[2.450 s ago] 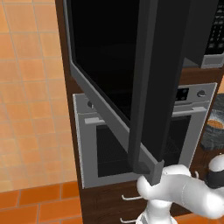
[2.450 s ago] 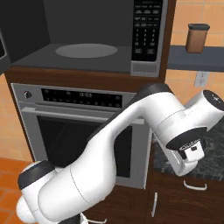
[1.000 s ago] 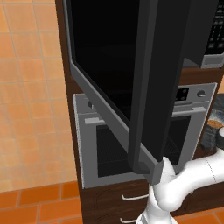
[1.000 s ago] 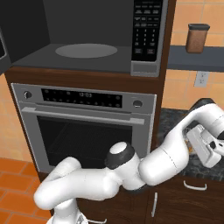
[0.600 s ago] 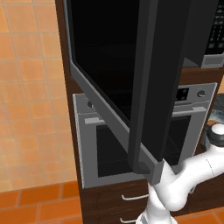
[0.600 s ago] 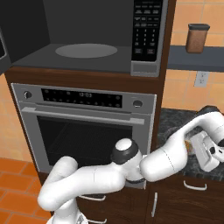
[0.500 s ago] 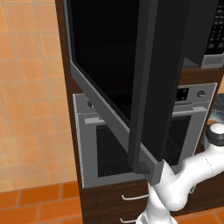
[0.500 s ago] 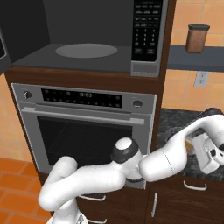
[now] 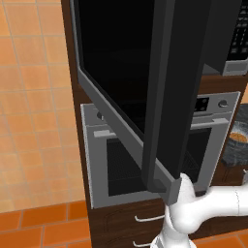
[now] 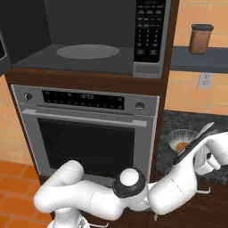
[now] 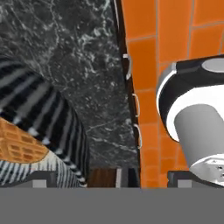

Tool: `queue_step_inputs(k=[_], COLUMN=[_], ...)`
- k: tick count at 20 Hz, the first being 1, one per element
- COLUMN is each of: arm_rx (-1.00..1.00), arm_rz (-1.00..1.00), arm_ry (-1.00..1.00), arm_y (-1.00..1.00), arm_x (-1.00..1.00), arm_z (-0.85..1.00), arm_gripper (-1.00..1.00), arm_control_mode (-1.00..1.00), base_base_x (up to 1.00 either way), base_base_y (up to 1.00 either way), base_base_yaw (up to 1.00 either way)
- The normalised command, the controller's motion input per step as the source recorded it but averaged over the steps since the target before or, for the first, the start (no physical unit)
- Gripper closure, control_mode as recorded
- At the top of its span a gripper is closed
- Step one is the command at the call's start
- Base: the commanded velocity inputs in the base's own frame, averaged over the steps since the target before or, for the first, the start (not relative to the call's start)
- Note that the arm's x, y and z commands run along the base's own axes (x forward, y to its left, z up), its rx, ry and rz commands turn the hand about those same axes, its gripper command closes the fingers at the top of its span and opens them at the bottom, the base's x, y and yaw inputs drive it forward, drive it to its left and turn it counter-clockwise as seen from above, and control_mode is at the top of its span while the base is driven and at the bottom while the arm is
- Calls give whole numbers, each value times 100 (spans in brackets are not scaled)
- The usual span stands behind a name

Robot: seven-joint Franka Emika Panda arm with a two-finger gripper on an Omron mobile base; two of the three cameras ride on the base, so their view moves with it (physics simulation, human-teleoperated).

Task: Open the microwave, place the bowl with waffle inside the microwave, then close the microwave door and turn it on.

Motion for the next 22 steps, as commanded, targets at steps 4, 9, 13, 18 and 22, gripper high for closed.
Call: queue_step_inputs(k=[4, 9, 13, 18, 22], arm_rx=[-10, -2, -1, 1, 1], arm_rz=[-44, -9, 0, 0, 0], arm_ry=[1, 0, 0, 0, 0], arm_y=[1, 0, -4, -10, -23], arm_x=[40, 6, 28, 6, 16], arm_z=[-16, -1, 0, 8, 14], arm_gripper=[-100, -100, -100, -100, -100], arm_control_mode=[-100, -100, -100, -100, -100], base_base_x=[0, 0, 0, 0, 0], base_base_y=[0, 0, 0, 0, 0], base_base_yaw=[0, 0, 0, 0, 0])
